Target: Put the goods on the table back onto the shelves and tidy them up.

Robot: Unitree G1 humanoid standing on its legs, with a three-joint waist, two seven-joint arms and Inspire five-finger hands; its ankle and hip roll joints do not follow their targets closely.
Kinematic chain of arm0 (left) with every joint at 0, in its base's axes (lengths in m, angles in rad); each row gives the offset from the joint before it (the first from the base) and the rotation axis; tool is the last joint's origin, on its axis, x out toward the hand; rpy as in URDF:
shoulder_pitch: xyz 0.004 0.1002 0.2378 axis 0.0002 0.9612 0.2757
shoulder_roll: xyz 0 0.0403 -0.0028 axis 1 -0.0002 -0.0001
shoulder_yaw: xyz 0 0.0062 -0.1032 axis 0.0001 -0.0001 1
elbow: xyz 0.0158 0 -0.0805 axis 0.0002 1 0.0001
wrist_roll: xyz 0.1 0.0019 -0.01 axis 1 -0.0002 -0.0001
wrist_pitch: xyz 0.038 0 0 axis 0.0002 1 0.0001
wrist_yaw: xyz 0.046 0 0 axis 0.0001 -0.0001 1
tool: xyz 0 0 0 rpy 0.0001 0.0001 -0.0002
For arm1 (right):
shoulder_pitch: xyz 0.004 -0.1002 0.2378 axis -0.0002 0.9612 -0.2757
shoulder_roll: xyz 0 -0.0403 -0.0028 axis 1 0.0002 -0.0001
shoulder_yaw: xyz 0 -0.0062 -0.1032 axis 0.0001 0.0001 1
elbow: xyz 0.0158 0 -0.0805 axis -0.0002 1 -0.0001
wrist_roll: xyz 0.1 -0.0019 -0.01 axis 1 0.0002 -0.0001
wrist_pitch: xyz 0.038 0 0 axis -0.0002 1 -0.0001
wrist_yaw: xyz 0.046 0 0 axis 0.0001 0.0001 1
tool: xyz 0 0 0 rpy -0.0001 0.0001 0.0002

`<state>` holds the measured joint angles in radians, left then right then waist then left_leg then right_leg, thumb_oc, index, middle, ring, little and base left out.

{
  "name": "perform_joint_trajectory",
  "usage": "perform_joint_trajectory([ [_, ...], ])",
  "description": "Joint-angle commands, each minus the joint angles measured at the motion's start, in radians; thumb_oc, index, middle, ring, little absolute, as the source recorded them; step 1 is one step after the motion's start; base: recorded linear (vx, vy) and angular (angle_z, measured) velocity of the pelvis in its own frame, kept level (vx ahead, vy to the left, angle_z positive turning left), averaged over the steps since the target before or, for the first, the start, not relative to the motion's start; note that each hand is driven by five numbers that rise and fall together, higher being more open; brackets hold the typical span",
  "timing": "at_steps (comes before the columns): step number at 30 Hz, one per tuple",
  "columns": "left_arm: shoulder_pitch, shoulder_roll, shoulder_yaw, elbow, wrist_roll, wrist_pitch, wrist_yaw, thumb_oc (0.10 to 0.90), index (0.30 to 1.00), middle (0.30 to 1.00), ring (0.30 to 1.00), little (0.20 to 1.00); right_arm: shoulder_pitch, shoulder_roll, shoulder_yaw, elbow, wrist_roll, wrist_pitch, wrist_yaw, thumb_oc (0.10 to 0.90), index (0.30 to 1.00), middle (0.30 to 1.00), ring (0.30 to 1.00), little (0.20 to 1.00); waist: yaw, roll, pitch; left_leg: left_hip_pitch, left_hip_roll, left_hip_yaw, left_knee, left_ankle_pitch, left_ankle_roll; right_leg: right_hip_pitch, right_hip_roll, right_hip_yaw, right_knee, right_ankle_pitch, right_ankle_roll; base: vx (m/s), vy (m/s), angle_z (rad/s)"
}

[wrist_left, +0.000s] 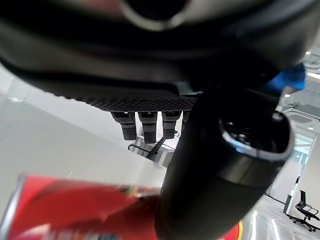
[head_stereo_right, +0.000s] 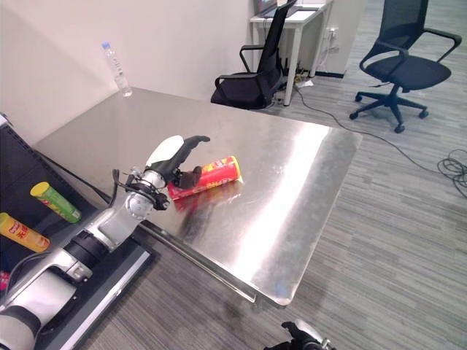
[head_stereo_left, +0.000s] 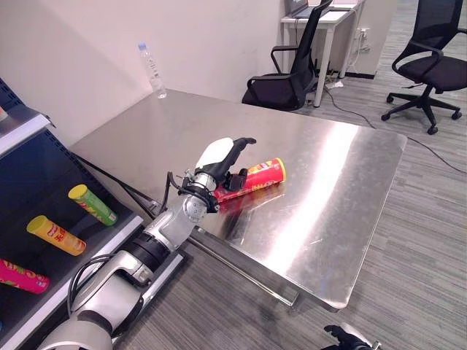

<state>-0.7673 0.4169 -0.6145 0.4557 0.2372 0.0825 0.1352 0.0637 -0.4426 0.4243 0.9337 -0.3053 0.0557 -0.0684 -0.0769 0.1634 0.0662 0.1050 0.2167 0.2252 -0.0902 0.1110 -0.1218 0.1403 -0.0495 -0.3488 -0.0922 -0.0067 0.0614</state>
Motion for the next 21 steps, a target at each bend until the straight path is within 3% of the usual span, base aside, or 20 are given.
perform_joint_trajectory([
  [1, -0.155, -0.05, 0.084, 0.178, 0.036, -0.019, 0.014, 0.8, 0.9, 0.9, 0.9, 0.9, -0.011, -0.005, 0.02, 0.01, -0.002, -0.031, -0.018, 0.8, 0.9, 0.9, 0.9, 0.9, -0.01, 0.019, -0.039, -0.049, 0.145, 0.039, 0.022, 0.117, -0.093, -0.018, 0.021, 0.055, 0.01, -0.074, 0.007, 0.0, 0.0, 0.0],
  [7, -0.16, -0.114, 0.028, 0.359, 0.051, -0.02, 0.003, 0.8, 0.9, 0.9, 0.9, 0.9, -0.022, -0.003, 0.032, 0.046, -0.001, -0.036, -0.027, 0.8, 0.9, 0.9, 0.9, 0.9, -0.035, 0.04, -0.028, -0.047, 0.152, 0.056, 0.027, 0.128, -0.098, -0.024, 0.021, 0.069, 0.013, -0.073, 0.004, 0.0, -0.005, -0.07],
  [13, -0.163, -0.142, 0.007, 0.424, 0.053, -0.022, 0.0, 0.8, 0.9, 0.9, 0.9, 0.9, -0.025, -0.009, 0.03, 0.055, 0.005, -0.039, -0.034, 0.8, 0.9, 0.9, 0.9, 0.9, -0.048, 0.048, -0.024, -0.042, 0.158, 0.07, 0.029, 0.135, -0.101, -0.027, 0.025, 0.074, 0.014, -0.071, 0.003, 0.01, -0.012, -0.1],
  [14, -0.169, -0.153, -0.001, 0.439, 0.055, -0.024, 0.002, 0.761, 0.841, 0.841, 0.841, 0.841, -0.026, -0.01, 0.03, 0.06, 0.006, -0.039, -0.037, 0.8, 0.9, 0.9, 0.9, 0.9, -0.051, 0.049, -0.022, -0.042, 0.159, 0.073, 0.03, 0.135, -0.101, -0.029, 0.026, 0.077, 0.014, -0.07, 0.003, 0.01, -0.011, -0.07],
  [15, -0.17, -0.154, -0.001, 0.44, 0.055, -0.025, 0.003, 0.684, 0.726, 0.726, 0.726, 0.726, -0.026, -0.01, 0.03, 0.061, 0.006, -0.04, -0.037, 0.8, 0.9, 0.9, 0.9, 0.9, -0.051, 0.049, -0.023, -0.042, 0.159, 0.073, 0.03, 0.135, -0.101, -0.03, 0.026, 0.077, 0.014, -0.07, 0.003, 0.01, -0.016, -0.07],
  [16, -0.172, -0.158, -0.005, 0.449, 0.056, -0.025, 0.004, 0.486, 0.429, 0.429, 0.429, 0.429, -0.027, -0.012, 0.03, 0.062, 0.007, -0.04, -0.039, 0.8, 0.9, 0.9, 0.9, 0.9, -0.052, 0.05, -0.022, -0.042, 0.16, 0.075, 0.03, 0.136, -0.102, -0.032, 0.026, 0.079, 0.014, -0.069, 0.002, 0.01, -0.009, -0.1],
  [17, -0.177, -0.167, -0.013, 0.466, 0.062, -0.027, 0.007, 0.4, 0.3, 0.3, 0.3, 0.3, -0.03, -0.016, 0.03, 0.061, 0.008, -0.041, -0.04, 0.8, 0.9, 0.9, 0.9, 0.9, -0.055, 0.052, -0.019, -0.042, 0.161, 0.078, 0.029, 0.137, -0.103, -0.036, 0.027, 0.082, 0.015, -0.068, 0.003, 0.01, -0.009, -0.09],
  [21, -0.183, -0.165, -0.028, 0.466, 0.079, -0.03, 0.005, 0.4, 0.3, 0.3, 0.3, 0.3, -0.028, -0.02, 0.028, 0.056, 0.006, -0.042, -0.042, 0.8, 0.9, 0.9, 0.9, 0.9, -0.058, 0.058, -0.015, -0.042, 0.163, 0.085, 0.027, 0.14, -0.105, -0.041, 0.027, 0.086, 0.013, -0.068, 0.004, 0.0, -0.001, -0.03],
])
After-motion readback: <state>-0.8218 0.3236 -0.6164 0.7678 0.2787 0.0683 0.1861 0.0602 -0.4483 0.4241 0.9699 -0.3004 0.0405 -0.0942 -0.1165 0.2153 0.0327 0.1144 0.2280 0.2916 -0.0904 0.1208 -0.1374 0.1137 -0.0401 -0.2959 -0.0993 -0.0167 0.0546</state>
